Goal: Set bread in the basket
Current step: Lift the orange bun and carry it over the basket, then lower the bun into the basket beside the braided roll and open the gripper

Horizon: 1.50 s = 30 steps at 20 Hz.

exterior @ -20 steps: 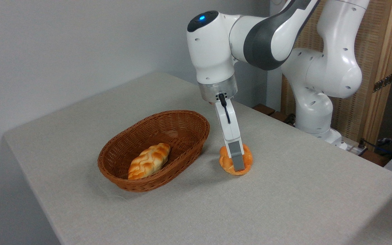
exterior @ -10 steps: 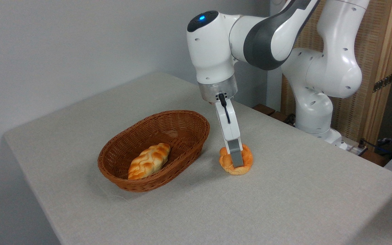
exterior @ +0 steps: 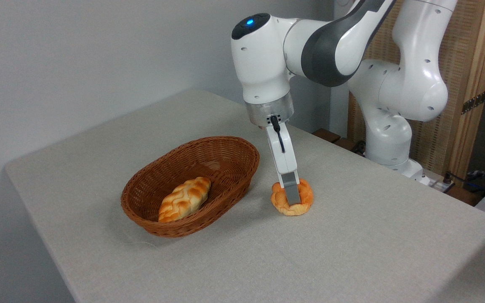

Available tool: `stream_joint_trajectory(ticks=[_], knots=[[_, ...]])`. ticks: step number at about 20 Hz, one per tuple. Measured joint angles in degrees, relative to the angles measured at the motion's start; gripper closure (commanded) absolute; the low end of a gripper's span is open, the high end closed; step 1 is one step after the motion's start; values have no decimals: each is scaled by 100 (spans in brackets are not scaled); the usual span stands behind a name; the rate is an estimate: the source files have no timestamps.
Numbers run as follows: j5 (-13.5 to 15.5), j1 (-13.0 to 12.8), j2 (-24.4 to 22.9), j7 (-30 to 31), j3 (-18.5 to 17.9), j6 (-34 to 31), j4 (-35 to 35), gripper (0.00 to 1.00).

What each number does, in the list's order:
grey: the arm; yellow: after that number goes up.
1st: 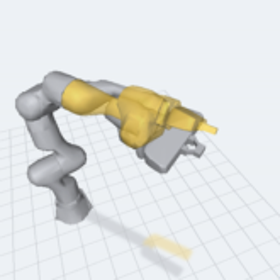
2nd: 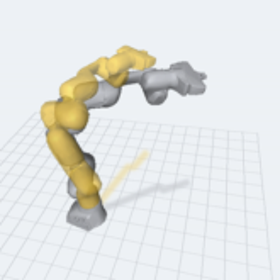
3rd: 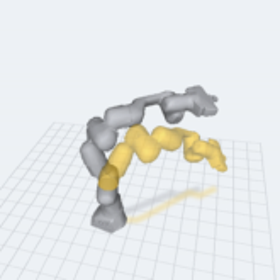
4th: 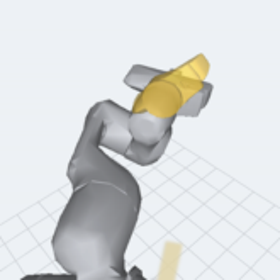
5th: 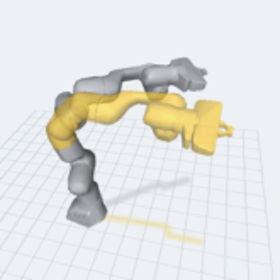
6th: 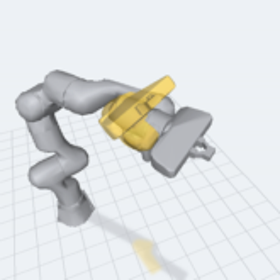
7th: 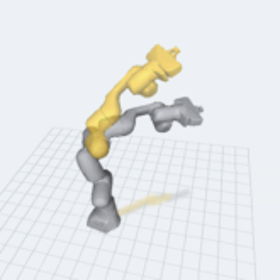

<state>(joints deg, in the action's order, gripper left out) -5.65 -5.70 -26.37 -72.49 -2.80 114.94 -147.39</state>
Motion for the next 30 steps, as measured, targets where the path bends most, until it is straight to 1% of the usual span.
stream_joint_trajectory(ticks=[4,6,9,10,12,13,16,18,20,21,23,25,27,28,29,30], knots=[[0,0,-5,0,1,-22,24,64],[0,-6,-7,0,1,-219,182,64],[30,-6,-11,0,0,-624,619,64],[144,-4,-12,0,-1,-722,787,64],[600,4,-14,66,-3,-821,1143,63],[763,7,-13,163,-4,-832,1258,63],[1433,2,19,882,-4,-842,1640,62],[1796,-18,83,1325,18,-842,1769,60],[2156,-68,198,1622,38,-823,1798,59],[2281,-126,277,1753,52,-790,1798,53],[2384,-268,457,2038,124,-624,1799,43],[2402,-420,655,2387,224,-405,1800,23],[2402,-550,824,2612,265,-269,1807,9],[2402,-587,895,2654,269,-250,1814,3],[2402,-600,939,2656,269,-248,1820,1],[2402,-602,970,2656,271,-248,1825,0]])
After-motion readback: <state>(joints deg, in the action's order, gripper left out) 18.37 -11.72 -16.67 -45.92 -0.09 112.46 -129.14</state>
